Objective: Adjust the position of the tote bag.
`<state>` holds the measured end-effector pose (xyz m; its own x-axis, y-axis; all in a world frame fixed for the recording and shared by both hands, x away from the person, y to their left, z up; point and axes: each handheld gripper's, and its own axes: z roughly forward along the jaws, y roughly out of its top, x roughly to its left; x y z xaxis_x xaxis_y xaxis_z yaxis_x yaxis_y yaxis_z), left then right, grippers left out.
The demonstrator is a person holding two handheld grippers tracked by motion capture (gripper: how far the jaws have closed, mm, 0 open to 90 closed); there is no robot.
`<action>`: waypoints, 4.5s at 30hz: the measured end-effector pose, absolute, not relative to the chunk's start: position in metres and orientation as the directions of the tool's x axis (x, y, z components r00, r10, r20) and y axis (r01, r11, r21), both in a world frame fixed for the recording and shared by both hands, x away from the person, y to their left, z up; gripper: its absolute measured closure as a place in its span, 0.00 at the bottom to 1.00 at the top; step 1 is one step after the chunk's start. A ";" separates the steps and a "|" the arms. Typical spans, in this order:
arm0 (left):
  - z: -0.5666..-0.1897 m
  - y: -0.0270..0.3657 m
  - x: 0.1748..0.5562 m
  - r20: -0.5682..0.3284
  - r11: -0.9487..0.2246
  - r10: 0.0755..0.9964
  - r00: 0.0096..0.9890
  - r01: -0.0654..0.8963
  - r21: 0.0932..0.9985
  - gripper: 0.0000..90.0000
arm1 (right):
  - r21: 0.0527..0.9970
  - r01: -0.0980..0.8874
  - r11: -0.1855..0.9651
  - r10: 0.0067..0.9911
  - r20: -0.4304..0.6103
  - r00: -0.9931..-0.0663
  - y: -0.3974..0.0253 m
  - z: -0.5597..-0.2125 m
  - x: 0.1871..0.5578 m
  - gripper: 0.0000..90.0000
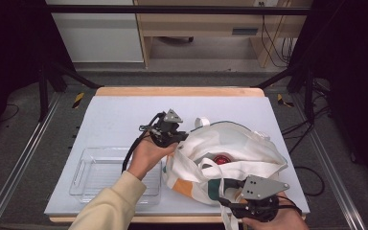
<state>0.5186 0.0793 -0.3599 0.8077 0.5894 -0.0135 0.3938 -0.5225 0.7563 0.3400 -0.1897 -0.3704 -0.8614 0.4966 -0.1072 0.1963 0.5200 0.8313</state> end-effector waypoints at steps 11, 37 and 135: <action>-0.357 0.078 0.518 -0.011 -0.520 0.584 0.812 0.385 0.762 0.99 | 0.864 0.207 0.459 0.578 -0.113 -0.808 -0.222 -0.362 0.340 0.35; -0.334 0.090 0.515 -0.036 -0.480 0.584 0.811 0.381 0.790 0.99 | 0.803 0.304 0.513 0.670 -0.153 -0.727 -0.228 -0.398 0.397 0.50; -0.367 0.111 0.464 -0.011 -0.478 0.576 0.818 0.347 0.807 0.75 | 0.767 0.381 0.516 0.689 -0.108 -0.716 -0.235 -0.357 0.469 0.95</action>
<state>0.4636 0.1111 -0.3667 0.8175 0.5758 -0.0109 0.3474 -0.4780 0.8068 0.4690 -0.2346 -0.3573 -0.7163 0.6895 -0.1077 0.3811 0.5158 0.7672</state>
